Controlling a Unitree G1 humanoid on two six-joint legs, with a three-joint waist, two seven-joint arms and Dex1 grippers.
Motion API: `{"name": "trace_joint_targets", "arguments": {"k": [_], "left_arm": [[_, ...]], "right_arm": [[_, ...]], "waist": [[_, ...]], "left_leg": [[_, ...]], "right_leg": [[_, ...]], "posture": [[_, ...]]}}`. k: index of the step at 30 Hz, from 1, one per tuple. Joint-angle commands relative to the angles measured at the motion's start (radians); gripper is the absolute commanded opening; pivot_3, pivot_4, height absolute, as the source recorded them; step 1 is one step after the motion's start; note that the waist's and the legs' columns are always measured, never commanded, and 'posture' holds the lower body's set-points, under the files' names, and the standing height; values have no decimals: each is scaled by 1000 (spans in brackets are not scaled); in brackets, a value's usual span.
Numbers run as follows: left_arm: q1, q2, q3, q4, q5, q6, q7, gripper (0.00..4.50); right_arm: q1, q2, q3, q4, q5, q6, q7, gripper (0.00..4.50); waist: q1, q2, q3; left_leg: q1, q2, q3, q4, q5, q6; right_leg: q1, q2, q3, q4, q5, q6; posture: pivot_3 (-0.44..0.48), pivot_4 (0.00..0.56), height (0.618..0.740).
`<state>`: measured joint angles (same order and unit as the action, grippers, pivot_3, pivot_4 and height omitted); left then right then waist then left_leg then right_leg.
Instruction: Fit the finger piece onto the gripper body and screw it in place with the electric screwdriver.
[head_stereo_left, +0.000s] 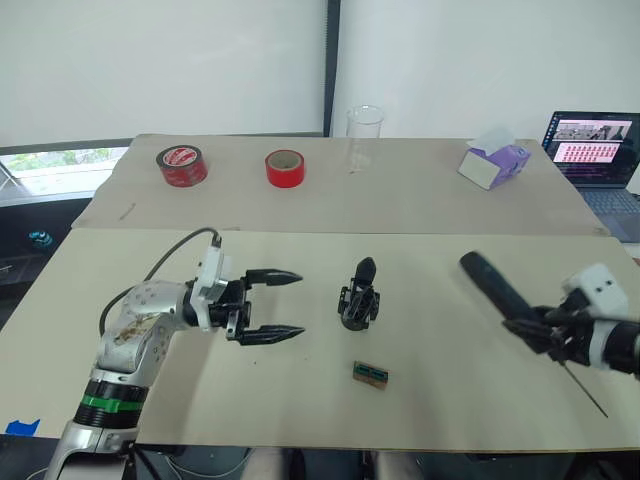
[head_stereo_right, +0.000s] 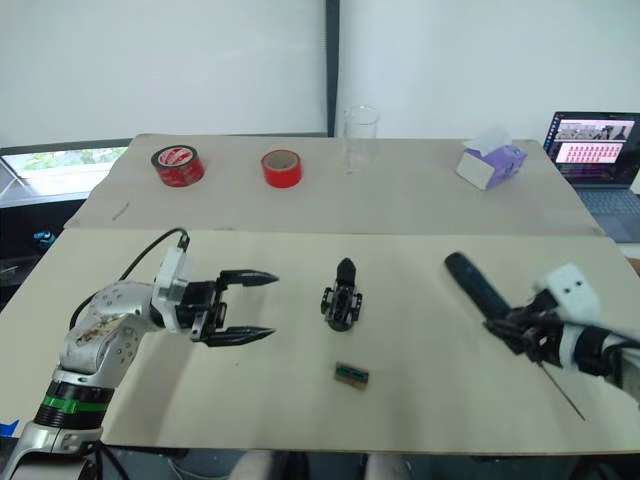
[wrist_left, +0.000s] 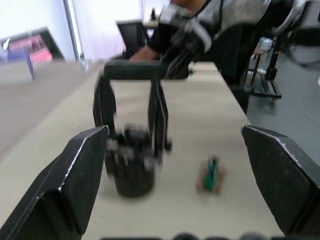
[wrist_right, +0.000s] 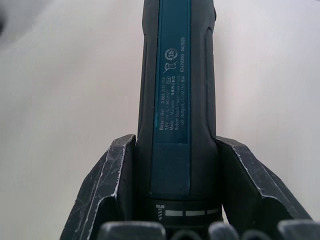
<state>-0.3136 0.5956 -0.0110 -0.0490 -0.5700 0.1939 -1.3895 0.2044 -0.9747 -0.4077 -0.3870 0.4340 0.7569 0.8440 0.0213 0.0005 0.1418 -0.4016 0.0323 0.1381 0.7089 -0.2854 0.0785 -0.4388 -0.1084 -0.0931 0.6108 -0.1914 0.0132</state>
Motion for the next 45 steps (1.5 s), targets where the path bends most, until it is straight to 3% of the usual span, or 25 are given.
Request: {"name": "trace_joint_targets", "arguments": {"k": [1,11,13,17,20,25,29,32,39,45], "left_arm": [[-12,-9,-11,-26,13,-45,-13,4500],[-3,-23,-33,-70,14,-41,13,4500],[-3,-23,-33,-75,13,-39,18,4500],[5,-19,-31,-85,10,-37,23,4500],[15,-19,-24,-96,-2,-20,37,4500],[23,-16,-28,-101,4,-19,35,4500],[25,-21,-36,-104,9,-22,36,4500],[23,-24,-40,-107,12,-23,40,4500],[41,-16,-45,-133,18,-27,52,4500],[57,-20,-58,-150,20,-33,51,4500]], "right_arm": [[28,21,34,-85,-42,-89,-9,1940],[-9,25,140,32,-115,-207,41,1940],[-11,15,132,35,-102,-223,77,2984],[-23,-24,72,-10,-52,-163,118,4398],[-42,-90,-10,-72,35,-3,144,4482],[-55,-329,-45,-139,158,322,241,4482],[-108,-492,72,-150,191,461,242,4482],[-231,-521,214,-150,208,515,204,4482],[-589,-418,592,-91,95,568,122,4482],[-728,-383,819,-7,-46,502,156,4482]], "waist": [[4,0,0],[-3,-3,2],[-4,-3,2],[-4,-3,2],[-5,-2,2],[-6,-4,2],[-6,-4,3],[-8,-5,4],[-10,-5,4],[-8,-5,4]], "left_leg": [[-1,0,0,2,0,1],[-2,-2,0,4,-2,4],[-1,-2,0,4,-2,4],[-1,-1,0,4,-2,4],[-1,-1,0,4,-2,4],[-1,-1,-1,4,-2,4],[-2,0,-2,3,-2,4],[-2,0,-2,4,-2,4],[-4,0,-1,4,-2,3],[-4,0,-1,4,1,-1]], "right_leg": [[0,0,0,0,0,-1],[0,-3,1,0,-1,-2],[0,-3,1,0,-1,-2],[0,-2,1,0,0,-1],[0,-3,1,0,0,-1],[0,-3,1,0,-1,-4],[-1,-4,0,0,-3,-7],[-1,-5,0,-1,-3,-7],[-3,-5,1,0,-3,-7],[-4,-5,0,0,-2,-8]], "posture": [[0,150,740],[0,150,740],[0,150,740],[0,150,740],[0,150,740],[0,150,740],[0,150,740],[0,150,740],[0,150,740],[0,150,740]]}}
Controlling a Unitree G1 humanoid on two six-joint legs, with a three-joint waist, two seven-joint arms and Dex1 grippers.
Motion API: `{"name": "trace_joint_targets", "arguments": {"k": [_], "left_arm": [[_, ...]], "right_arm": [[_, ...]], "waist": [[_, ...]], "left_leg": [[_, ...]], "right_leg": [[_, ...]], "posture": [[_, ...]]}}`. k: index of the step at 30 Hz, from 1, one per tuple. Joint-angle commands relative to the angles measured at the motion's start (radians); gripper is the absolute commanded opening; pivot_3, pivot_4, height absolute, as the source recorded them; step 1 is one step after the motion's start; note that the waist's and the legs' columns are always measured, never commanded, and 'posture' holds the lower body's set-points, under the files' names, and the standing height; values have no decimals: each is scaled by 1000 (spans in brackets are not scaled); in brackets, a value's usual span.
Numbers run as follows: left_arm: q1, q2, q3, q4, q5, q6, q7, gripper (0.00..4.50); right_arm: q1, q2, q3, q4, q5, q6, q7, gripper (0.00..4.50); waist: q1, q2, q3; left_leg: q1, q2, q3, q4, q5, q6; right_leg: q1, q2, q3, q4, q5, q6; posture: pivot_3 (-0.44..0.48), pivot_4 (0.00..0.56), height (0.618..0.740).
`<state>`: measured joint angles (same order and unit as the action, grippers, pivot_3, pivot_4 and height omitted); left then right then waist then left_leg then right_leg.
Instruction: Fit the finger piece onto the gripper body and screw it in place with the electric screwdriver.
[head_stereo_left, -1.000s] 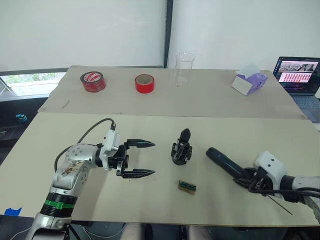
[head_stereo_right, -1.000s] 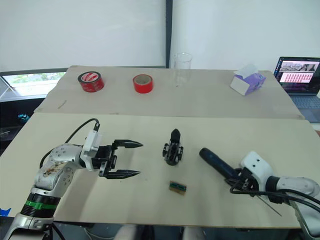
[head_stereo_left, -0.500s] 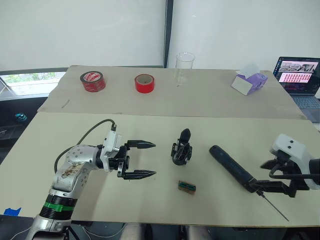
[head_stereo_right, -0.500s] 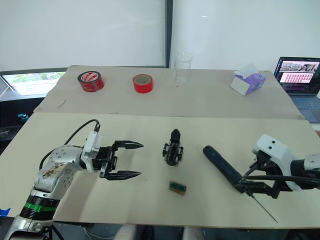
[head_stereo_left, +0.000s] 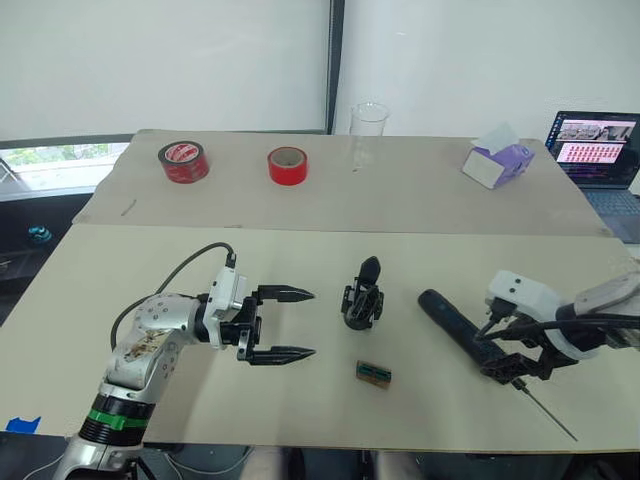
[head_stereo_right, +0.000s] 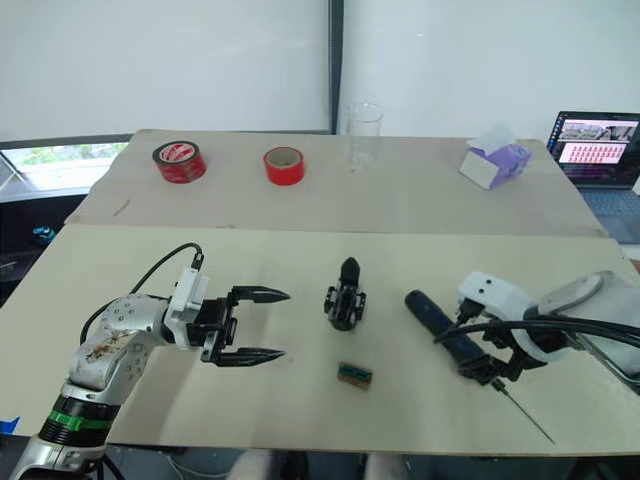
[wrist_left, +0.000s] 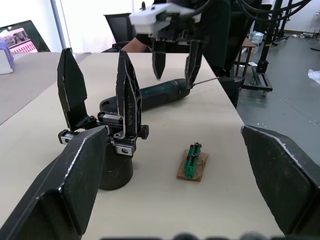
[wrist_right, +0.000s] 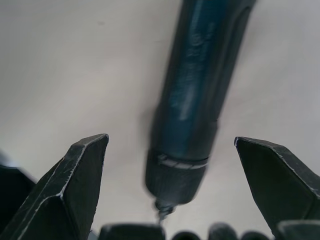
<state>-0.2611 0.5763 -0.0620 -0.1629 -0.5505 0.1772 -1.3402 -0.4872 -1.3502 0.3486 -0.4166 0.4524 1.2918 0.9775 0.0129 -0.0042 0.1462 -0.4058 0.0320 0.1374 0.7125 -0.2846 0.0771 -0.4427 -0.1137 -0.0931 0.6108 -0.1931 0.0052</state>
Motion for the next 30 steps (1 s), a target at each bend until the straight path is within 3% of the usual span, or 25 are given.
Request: {"name": "trace_joint_targets", "arguments": {"k": [1,14,22,28,30], "left_arm": [[6,-4,-13,-39,2,-17,-1,4500],[14,-18,-47,-51,5,-17,3,4500],[27,-18,-56,-59,6,-12,6,4500],[20,-14,-58,-43,4,-22,-14,4500],[19,-11,-56,-27,9,-34,-26,4500]], "right_arm": [[-49,-4,93,36,-84,-40,33,4482],[-138,89,235,147,-201,-46,106,4482],[-100,59,269,157,-271,-110,164,1970],[-91,27,219,155,-290,-143,194,1912],[-47,-16,113,141,-241,-151,197,1912]], "waist": [[0,0,0],[-2,0,0],[2,0,0],[3,0,0],[7,1,0]], "left_leg": [[0,0,0,0,0,0],[0,1,1,0,2,-4],[0,0,0,0,2,-4],[0,0,0,0,2,-4],[0,0,0,0,2,-4]], "right_leg": [[0,0,0,0,0,0],[0,1,-1,0,2,4],[0,0,-2,0,4,1],[1,0,-3,0,4,1],[1,0,-3,0,4,1]], "posture": [[0,150,740],[0,150,740],[0,150,740],[0,150,740],[0,150,740]]}}
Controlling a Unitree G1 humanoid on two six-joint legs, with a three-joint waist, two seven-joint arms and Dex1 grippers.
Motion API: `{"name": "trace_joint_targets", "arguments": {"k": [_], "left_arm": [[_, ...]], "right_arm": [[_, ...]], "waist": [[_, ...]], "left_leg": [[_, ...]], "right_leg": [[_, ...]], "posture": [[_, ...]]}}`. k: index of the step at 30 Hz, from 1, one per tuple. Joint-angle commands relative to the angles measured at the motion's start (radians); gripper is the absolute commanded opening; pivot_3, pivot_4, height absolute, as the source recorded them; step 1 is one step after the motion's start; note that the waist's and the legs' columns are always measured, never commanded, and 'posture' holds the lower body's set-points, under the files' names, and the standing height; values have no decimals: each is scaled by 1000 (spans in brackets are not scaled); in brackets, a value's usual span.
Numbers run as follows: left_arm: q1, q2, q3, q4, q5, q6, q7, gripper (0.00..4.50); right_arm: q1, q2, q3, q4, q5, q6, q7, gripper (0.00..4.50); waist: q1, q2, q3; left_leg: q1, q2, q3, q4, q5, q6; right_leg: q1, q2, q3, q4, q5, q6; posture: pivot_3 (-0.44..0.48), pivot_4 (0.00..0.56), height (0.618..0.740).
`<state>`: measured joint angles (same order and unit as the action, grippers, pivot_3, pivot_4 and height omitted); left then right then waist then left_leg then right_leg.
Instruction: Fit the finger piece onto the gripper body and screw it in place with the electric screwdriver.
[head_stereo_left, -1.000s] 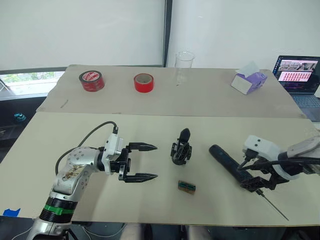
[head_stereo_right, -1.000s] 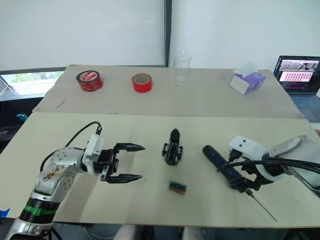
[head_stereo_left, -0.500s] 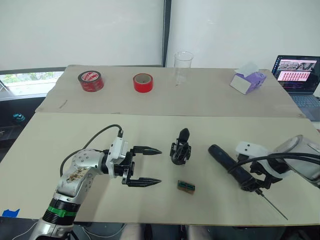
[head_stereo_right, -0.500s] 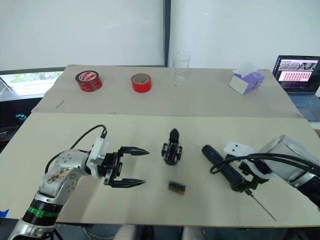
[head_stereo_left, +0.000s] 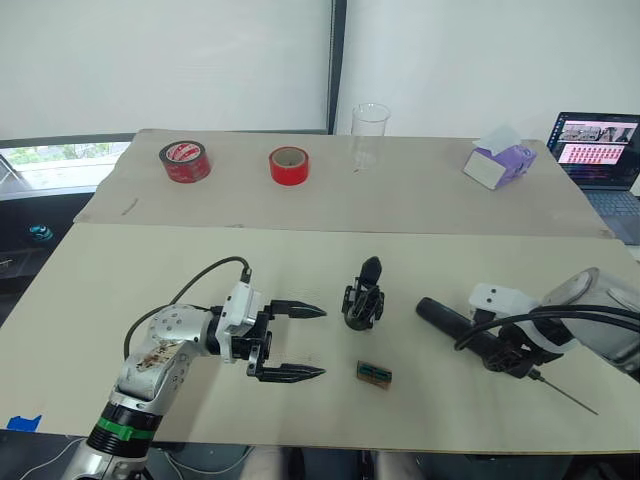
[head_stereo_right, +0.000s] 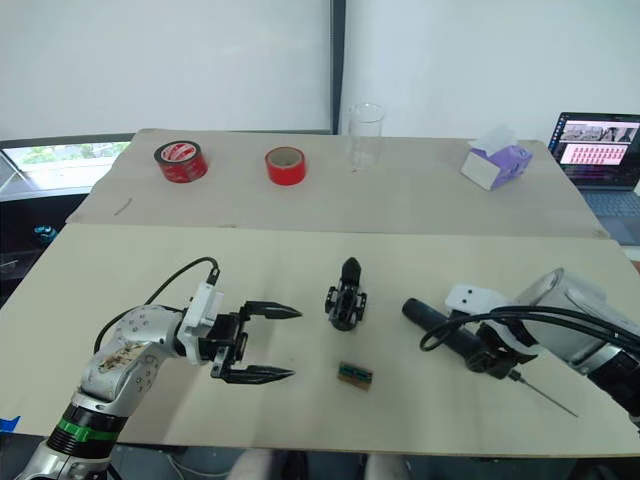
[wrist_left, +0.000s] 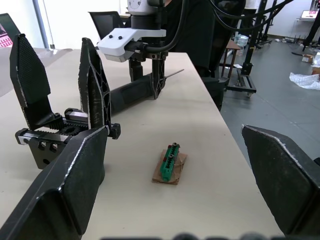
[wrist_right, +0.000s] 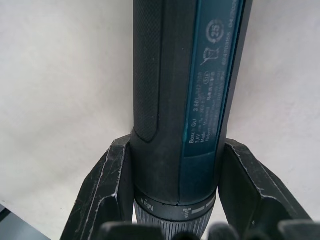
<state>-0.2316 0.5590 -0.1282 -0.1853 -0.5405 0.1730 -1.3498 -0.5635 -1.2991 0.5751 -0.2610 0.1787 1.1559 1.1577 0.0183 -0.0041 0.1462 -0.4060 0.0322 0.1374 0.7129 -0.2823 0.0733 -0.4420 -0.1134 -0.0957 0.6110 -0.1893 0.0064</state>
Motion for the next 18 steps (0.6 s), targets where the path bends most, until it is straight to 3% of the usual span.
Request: {"name": "trace_joint_targets", "arguments": {"k": [1,3,6,8,10,14,18], "left_arm": [[-11,8,11,-1,1,-33,-21,4500],[-15,11,14,3,2,-35,-22,4500],[-12,27,29,9,1,-41,-30,4500],[1,42,38,13,-2,-46,-42,4500],[12,48,49,17,-14,-43,-50,4500],[24,47,46,24,-11,-48,-56,4500],[21,34,18,85,68,-110,-37,4500]], "right_arm": [[55,-91,-161,-25,57,-6,22,1912],[138,-125,-319,-33,140,10,39,1912],[325,-111,-655,-34,233,8,79,1912],[475,-1,-968,-64,274,-64,159,1912],[573,97,-1187,-104,313,-60,186,1912],[637,275,-1409,-234,433,17,126,1912],[588,540,-1496,-412,592,-38,-44,1912]], "waist": [[3,1,1],[2,2,1],[1,2,1],[2,1,2],[2,1,2],[10,2,2],[3,2,2]], "left_leg": [[0,0,0,0,0,0],[-1,0,1,0,0,0],[-1,0,0,0,0,0],[0,1,0,-1,-2,4],[1,2,-1,0,-3,5],[2,2,-2,0,-3,5],[2,2,-3,0,-3,5]], "right_leg": [[-1,0,0,0,0,0],[-1,-1,0,0,2,-2],[0,0,0,0,3,0],[0,1,0,0,3,1],[2,5,0,0,0,5],[3,5,1,1,0,5],[3,6,2,1,0,5]], "posture": [[0,150,740],[0,150,740],[0,150,740],[0,150,740],[0,150,740],[0,150,740],[0,150,740]]}}
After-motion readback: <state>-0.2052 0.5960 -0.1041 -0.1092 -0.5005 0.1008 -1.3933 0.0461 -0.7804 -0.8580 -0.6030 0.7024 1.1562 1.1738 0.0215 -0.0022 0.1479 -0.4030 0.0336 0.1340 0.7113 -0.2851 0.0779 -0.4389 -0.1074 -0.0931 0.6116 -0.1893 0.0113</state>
